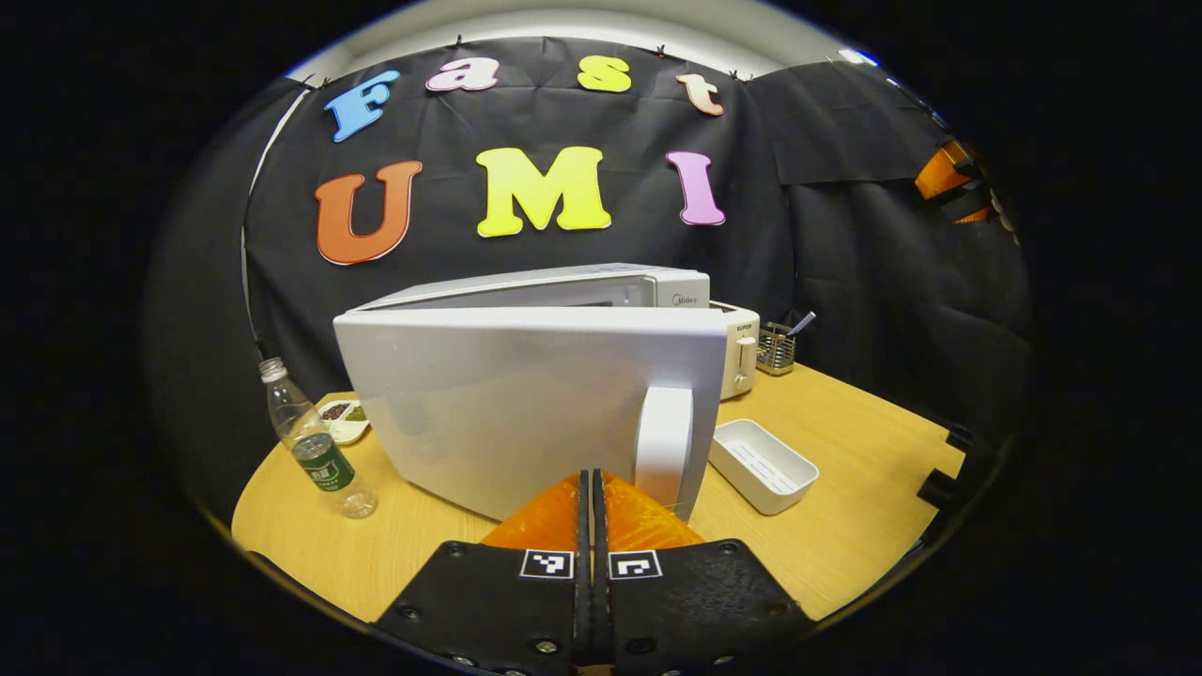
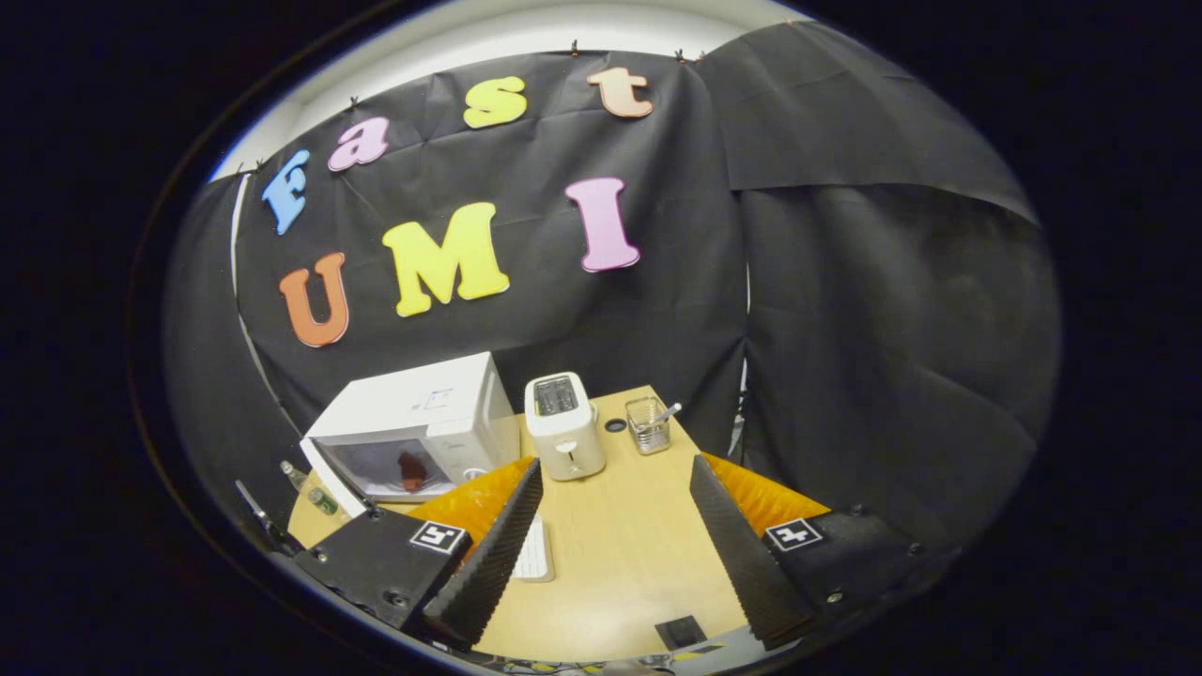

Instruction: Open the microwave oven with the left hand, put the food in, and close the microwave oven.

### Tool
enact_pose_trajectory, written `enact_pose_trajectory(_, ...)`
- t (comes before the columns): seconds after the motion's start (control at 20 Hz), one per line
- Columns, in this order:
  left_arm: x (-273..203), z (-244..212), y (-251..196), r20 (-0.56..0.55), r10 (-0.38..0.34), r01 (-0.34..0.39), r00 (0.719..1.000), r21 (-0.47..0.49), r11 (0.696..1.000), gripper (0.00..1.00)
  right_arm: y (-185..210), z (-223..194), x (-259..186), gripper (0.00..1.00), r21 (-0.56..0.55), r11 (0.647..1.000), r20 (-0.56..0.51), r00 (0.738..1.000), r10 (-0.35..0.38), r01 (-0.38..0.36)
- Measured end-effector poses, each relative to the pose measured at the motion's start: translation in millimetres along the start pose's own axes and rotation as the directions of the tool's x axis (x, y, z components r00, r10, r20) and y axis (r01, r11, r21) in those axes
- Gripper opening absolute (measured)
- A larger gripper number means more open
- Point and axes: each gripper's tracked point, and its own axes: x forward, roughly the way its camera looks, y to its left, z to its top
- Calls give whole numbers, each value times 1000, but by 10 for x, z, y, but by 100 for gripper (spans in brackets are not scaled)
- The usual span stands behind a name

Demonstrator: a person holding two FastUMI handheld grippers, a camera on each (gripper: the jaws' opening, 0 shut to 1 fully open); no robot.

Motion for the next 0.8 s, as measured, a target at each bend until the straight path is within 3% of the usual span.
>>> enact_pose_trajectory(0.6, 950, 181, -184, -17, 24, -24, 1000, -5, 1000, 0, -142, 137, 695, 100, 21, 998, -60, 997, 55, -54)
enact_pose_trajectory(0.65, 1015, 199, -186, -18, 28, -28, 999, -9, 1000, 0, -117, 142, 662, 91, 23, 998, -67, 996, 58, -57)
enact_pose_trajectory(0.7, 1088, 210, -188, -21, 34, -34, 999, -11, 999, 0, -138, 150, 676, 100, 24, 998, -71, 996, 56, -54)
enact_pose_trajectory(0.8, 1242, 244, -190, -25, 44, -45, 999, -20, 999, 0, -186, 155, 757, 100, 28, 998, -80, 995, 57, -55)
